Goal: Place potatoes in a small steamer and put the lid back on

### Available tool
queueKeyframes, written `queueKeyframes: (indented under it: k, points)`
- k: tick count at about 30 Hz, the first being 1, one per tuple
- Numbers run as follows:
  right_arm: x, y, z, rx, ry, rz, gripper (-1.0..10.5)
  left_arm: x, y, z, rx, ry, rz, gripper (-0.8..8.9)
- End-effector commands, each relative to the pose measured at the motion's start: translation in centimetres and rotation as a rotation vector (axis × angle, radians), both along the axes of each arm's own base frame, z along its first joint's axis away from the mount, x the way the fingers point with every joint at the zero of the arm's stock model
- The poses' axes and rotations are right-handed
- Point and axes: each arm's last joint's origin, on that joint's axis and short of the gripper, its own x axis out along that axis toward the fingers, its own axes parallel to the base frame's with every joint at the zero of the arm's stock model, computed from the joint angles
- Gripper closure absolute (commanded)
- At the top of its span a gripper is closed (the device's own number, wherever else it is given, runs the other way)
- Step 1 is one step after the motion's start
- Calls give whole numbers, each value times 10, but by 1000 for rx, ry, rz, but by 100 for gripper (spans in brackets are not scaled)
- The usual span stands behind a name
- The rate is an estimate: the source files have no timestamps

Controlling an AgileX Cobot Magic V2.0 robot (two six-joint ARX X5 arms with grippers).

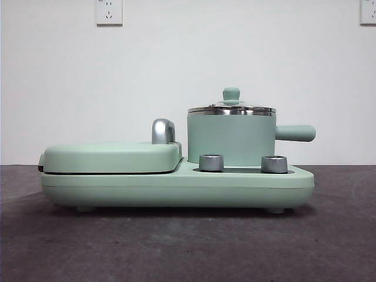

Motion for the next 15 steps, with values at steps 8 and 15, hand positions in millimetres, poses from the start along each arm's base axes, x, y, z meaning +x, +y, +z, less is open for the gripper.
queueKeyframes:
  k: [8,15]
  points:
    - [0,0,3,3,-14,6,929,28,14,-61,83,-311,268,804]
    - [0,0,3,3,-14,7,929,46,29,-141,47,-483,508,804]
